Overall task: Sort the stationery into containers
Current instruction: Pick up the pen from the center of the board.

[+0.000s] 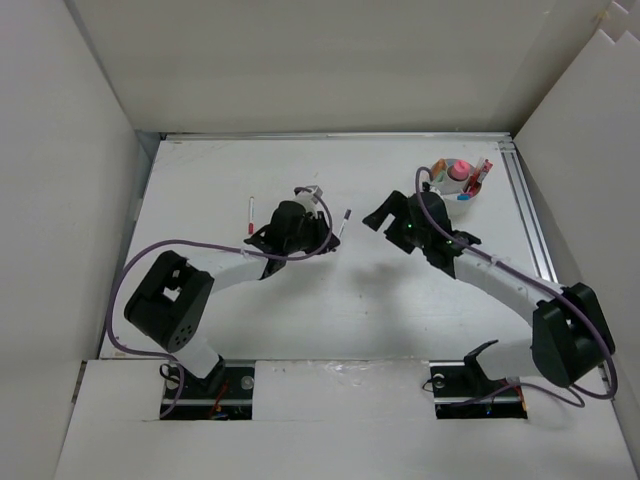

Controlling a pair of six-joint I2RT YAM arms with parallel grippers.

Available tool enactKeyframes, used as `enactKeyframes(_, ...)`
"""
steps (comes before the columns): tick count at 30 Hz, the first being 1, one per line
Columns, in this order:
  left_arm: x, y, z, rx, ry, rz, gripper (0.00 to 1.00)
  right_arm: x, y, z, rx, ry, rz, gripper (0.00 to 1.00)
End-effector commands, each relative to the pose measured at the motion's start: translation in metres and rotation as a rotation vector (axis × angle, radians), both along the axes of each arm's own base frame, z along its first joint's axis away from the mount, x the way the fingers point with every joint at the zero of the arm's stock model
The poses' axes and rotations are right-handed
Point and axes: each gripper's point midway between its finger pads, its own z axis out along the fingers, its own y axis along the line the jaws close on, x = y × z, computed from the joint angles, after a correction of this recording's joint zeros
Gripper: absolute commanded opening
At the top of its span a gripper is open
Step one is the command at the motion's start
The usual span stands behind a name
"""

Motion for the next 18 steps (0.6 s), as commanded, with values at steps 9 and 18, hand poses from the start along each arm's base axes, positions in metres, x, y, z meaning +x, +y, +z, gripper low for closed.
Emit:
enactKeyframes(9,-0.032,-0.04,0.064,-0.223,-0.19,-0.336,0.0,0.016,0.04,0.014,0.086,-0.031,0.166,0.89)
enactKeyframes(18,-0.041,-0.048,0.059,-0.227,-0.182,-0.404,0.0,0.028,0.046,0.007,0.089,-0.022,0.155,0.56)
